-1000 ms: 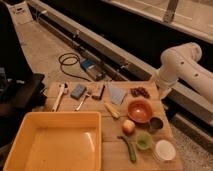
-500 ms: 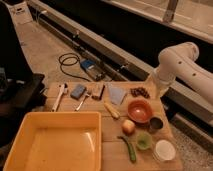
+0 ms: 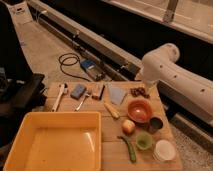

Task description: Wipe table surface with eraser

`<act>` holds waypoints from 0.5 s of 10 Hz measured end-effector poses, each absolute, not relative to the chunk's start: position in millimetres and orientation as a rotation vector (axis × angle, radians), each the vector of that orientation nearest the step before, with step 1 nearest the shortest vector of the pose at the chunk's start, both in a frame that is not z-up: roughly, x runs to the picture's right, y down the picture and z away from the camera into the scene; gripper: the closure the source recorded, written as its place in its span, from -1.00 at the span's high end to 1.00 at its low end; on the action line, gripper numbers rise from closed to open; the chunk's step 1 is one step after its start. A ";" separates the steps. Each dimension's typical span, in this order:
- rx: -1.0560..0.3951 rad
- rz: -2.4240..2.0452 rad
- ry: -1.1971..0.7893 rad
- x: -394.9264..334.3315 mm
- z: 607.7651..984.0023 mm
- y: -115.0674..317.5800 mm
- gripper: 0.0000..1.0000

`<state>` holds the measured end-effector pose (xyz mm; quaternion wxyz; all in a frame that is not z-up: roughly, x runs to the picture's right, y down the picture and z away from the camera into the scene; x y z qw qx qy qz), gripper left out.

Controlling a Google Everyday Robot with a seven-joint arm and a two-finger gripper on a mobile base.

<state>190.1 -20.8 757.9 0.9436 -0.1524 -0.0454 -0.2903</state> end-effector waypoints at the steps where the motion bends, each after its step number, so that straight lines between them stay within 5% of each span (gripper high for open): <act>1: -0.296 -0.622 -0.097 174.9 767.0 -25.0 0.30; 5: -0.240 -0.717 -0.161 109.4 808.4 -61.4 0.30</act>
